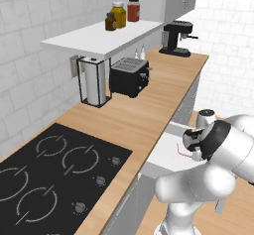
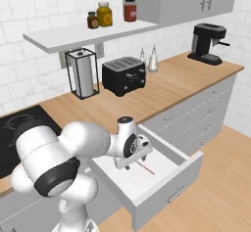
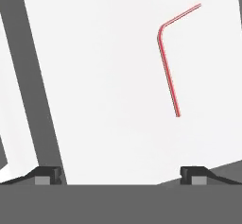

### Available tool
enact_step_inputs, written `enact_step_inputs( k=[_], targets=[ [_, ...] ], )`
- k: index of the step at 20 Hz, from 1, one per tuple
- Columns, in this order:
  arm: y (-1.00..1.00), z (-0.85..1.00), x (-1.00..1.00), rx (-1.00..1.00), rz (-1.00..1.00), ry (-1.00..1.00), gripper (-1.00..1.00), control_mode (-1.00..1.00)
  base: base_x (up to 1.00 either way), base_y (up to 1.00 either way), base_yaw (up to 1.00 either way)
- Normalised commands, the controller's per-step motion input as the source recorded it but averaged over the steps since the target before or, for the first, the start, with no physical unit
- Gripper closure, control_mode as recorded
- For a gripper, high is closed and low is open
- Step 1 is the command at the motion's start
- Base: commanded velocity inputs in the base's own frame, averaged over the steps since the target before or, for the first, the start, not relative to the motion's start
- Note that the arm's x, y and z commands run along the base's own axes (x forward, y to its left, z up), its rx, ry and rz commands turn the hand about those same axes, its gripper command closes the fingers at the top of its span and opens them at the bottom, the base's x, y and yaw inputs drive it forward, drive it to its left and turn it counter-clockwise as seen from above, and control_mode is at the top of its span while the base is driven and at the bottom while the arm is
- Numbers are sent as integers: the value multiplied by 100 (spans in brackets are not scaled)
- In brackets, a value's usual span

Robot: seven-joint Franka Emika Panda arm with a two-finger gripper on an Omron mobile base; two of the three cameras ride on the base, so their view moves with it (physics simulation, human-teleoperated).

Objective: Take a straw from the drawer in front and place it inside the glass cup on the dining counter.

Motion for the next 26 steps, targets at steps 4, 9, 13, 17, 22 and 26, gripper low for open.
enact_step_inputs(
  k=[4, 9, 13, 17, 22, 26],
  targets=[
    [0, -20, 24, 8, 23, 1, -100, -100, 0, 0, 0],
    [0, -29, 25, 5, 19, 3, -100, -100, 0, 0, 0],
    [2, -33, 31, 1, 9, 3, -100, -100, 0, 0, 0],
    [1, -28, 37, 0, 3, 0, -100, -100, 0, 0, 0],
    [0, -34, 35, 0, 1, 0, -100, -100, 0, 0, 0],
    [0, -31, 33, 0, 0, 0, -100, -100, 0, 0, 0]
  ],
)
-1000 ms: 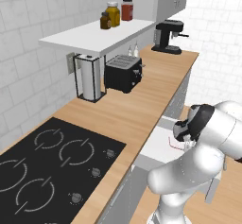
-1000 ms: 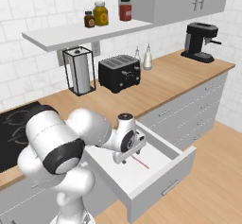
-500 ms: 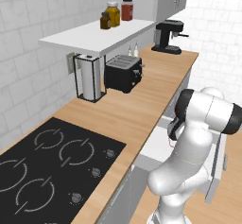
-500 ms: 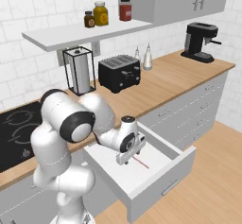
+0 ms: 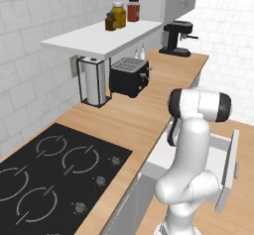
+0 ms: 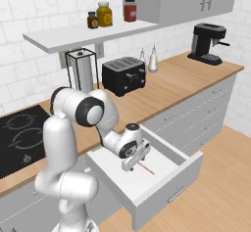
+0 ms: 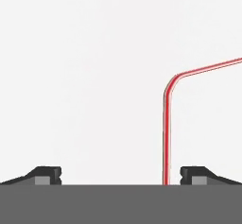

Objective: Take a straw from the drawer in front and place it inside the glass cup on the dining counter.

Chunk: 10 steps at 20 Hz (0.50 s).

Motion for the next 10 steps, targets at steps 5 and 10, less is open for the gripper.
enact_step_inputs(
  k=[5, 10],
  targets=[
    [0, -23, 28, 0, 0, 0, -100, -100, 0, 0, 0],
    [0, -21, 29, 0, 0, 0, -100, -100, 0, 0, 0]
  ],
)
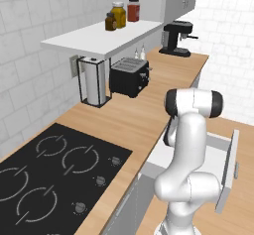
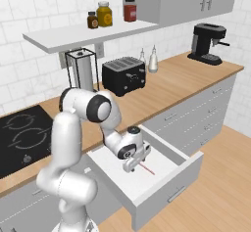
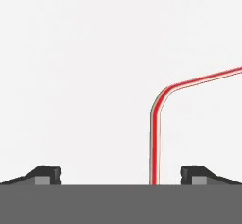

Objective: Take a straw from the drawer in front and place it inside the glass cup on the dining counter.

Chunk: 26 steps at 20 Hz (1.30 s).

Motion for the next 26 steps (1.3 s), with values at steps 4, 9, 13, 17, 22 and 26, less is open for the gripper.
enact_step_inputs(
  k=[4, 9, 13, 17, 22, 26],
  targets=[
    [0, -22, 28, 0, 0, 0, -100, -100, 0, 0, 0],
    [0, -24, 26, 0, 0, 0, -100, -100, 0, 0, 0],
    [0, -26, 28, 0, 0, 2, -100, -100, 0, 0, 0],
    [0, -32, 25, 0, 0, 2, 100, -100, 0, 0, 0],
    [0, -33, 16, 0, 0, 2, 100, -100, 0, 0, 0],
    [0, -31, 1, 0, 0, 0, 100, -100, 0, 0, 0]
  ],
)
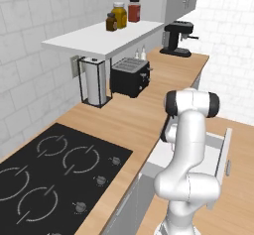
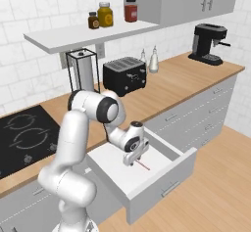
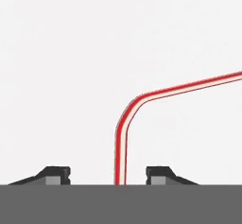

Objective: Take a straw from the drawer in front and place it inside the glass cup on the dining counter.

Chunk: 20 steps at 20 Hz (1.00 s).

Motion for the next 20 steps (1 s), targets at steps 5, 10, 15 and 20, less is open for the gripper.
enact_step_inputs(
  k=[5, 10, 15, 20],
  targets=[
    [0, -26, 0, 0, 0, 0, 100, -100, 0, 0, 0],
    [0, -20, 0, 0, 0, 0, 100, -100, 0, 0, 0],
    [-11, 0, -4, 0, 0, -3, 100, -100, 0, 0, 0],
    [-22, 38, -36, 0, 0, -5, 100, -100, 0, 0, 0]
  ],
)
